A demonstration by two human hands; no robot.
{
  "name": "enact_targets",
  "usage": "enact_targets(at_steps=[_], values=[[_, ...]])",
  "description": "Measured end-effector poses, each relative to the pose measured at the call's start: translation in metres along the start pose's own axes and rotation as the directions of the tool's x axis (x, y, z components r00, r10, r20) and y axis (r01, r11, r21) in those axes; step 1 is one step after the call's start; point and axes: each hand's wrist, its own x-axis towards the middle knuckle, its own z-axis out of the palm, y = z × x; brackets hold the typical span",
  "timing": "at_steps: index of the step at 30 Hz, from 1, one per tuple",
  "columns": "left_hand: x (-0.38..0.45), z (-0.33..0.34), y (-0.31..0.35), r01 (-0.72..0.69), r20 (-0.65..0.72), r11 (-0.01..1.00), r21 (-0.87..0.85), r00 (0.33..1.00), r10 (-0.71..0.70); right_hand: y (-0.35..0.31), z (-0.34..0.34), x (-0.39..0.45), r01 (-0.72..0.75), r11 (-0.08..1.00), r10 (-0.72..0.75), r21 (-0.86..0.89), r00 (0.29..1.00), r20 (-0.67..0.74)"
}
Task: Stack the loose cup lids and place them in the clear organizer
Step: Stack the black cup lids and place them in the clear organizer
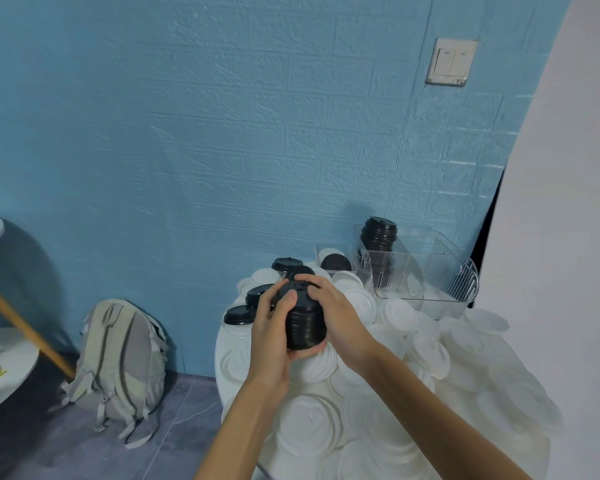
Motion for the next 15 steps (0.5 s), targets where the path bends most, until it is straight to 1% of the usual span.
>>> enact_targets(at_steps=[5, 6, 9, 10, 11, 13, 15], values=[[0.001, -0.004, 0.0, 0.001, 0.0, 1.0, 0.016, 1.0, -0.001, 0.003, 0.0, 0.0, -0.004, 1.0, 0.004, -0.027, 1.0, 0.009], [0.001, -0.005, 0.001, 0.002, 0.006, 1.0, 0.015, 1.0, -0.002, 0.003, -0.002, 0.002, -0.012, 0.999, 0.013, -0.038, 0.999, 0.031], [0.002, -0.01, 0.004, -0.001, 0.024, 1.0, 0.007, 1.0, 0.001, -0.007, -0.009, 0.007, -0.054, 0.992, 0.072, -0.114, 0.985, 0.158], [0.002, -0.012, 0.005, -0.003, 0.029, 1.0, 0.011, 1.0, 0.003, -0.01, -0.013, 0.012, -0.063, 0.986, 0.09, -0.156, 0.982, 0.169], [0.002, -0.014, 0.007, -0.005, 0.033, 1.0, 0.019, 0.999, 0.004, -0.014, -0.016, 0.017, -0.064, 0.98, 0.093, -0.188, 0.985, 0.147], [0.001, -0.018, 0.011, -0.009, 0.029, 1.0, 0.029, 1.0, 0.008, -0.012, -0.026, 0.035, -0.028, 0.941, 0.046, -0.338, 0.998, 0.048], [0.001, -0.022, 0.013, -0.012, 0.018, 0.999, 0.039, 1.0, 0.011, -0.002, -0.036, 0.051, 0.015, 0.814, -0.008, -0.58, 1.0, 0.015]])
